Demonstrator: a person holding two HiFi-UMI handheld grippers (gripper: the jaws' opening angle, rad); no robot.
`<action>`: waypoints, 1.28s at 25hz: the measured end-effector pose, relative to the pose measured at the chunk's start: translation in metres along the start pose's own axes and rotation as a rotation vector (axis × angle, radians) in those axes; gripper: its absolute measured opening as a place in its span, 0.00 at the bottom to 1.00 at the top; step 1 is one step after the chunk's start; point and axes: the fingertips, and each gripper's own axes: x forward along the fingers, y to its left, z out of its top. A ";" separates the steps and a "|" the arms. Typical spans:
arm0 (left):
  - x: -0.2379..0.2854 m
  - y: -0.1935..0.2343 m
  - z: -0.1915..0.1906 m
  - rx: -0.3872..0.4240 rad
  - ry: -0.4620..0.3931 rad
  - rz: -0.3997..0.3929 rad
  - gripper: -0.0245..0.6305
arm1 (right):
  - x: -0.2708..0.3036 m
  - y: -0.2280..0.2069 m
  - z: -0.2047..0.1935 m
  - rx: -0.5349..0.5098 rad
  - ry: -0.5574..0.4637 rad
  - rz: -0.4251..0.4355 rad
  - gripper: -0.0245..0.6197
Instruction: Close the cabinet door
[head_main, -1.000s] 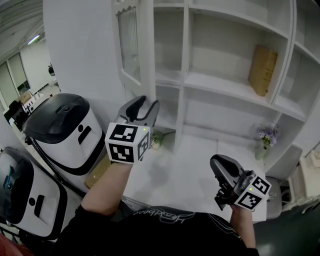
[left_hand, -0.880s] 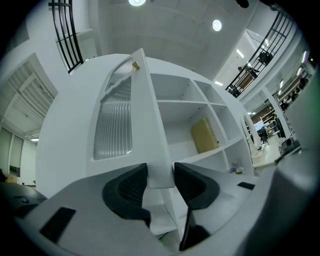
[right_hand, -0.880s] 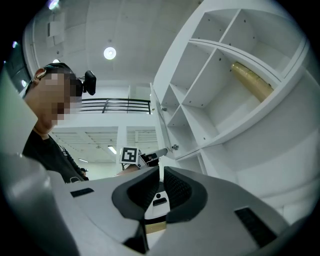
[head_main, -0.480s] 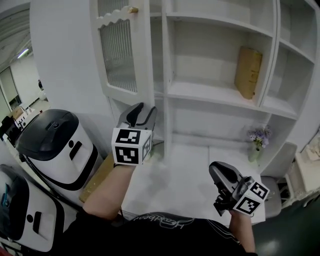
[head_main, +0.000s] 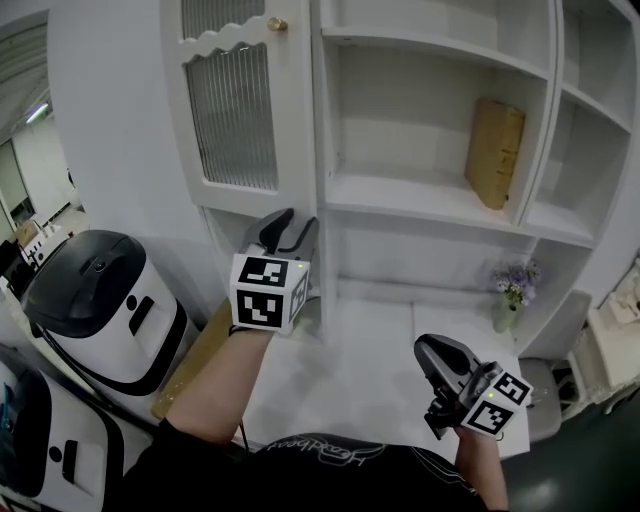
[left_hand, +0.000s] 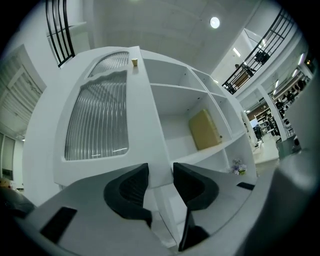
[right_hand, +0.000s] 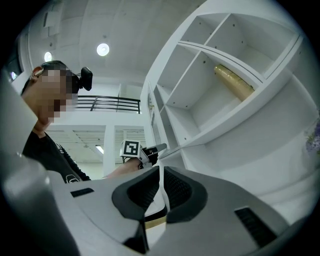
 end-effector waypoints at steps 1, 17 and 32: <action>0.003 0.001 0.000 0.000 0.000 -0.005 0.31 | 0.002 -0.002 -0.001 0.002 0.001 0.000 0.12; 0.047 0.009 -0.006 -0.012 -0.009 -0.041 0.32 | 0.029 -0.038 -0.025 0.043 0.036 -0.011 0.12; 0.046 0.011 -0.006 -0.036 -0.010 -0.079 0.32 | 0.029 -0.038 -0.037 0.067 0.047 0.006 0.12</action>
